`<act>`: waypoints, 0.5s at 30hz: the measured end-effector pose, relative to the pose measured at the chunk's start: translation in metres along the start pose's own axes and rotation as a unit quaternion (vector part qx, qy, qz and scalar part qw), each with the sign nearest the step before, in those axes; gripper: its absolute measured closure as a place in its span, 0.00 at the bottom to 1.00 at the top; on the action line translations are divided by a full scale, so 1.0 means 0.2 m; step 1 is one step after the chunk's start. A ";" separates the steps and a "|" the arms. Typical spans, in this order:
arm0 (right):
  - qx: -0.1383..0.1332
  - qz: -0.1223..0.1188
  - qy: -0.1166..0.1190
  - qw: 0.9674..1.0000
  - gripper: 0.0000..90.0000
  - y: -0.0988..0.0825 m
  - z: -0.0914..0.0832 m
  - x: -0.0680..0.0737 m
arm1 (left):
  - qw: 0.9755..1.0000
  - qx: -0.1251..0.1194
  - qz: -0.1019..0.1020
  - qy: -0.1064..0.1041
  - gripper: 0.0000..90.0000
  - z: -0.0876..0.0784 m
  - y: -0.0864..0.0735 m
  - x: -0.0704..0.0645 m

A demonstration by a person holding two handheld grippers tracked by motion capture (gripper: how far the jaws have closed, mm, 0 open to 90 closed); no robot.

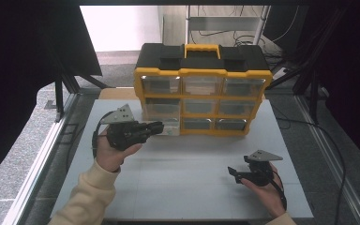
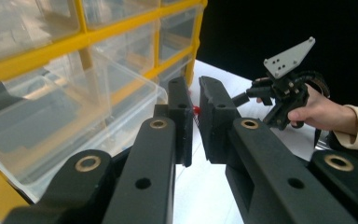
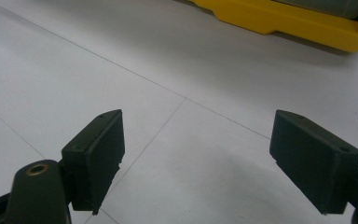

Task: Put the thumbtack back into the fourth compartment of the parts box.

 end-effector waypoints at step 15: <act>0.002 -0.002 -0.001 1.000 0.20 0.00 0.00 0.00 | 0.999 -0.014 -0.022 0.019 0.93 0.02 0.10 0.12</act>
Point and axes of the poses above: each handheld gripper's, and its own axes: z roughly forward along the jaws, y roughly out of its top, x roughly to its left, the point moved 1 cm from there along z, roughly forward along the jaws, and after that the axes turned 12 degrees about -z, right-handed, at the moved point
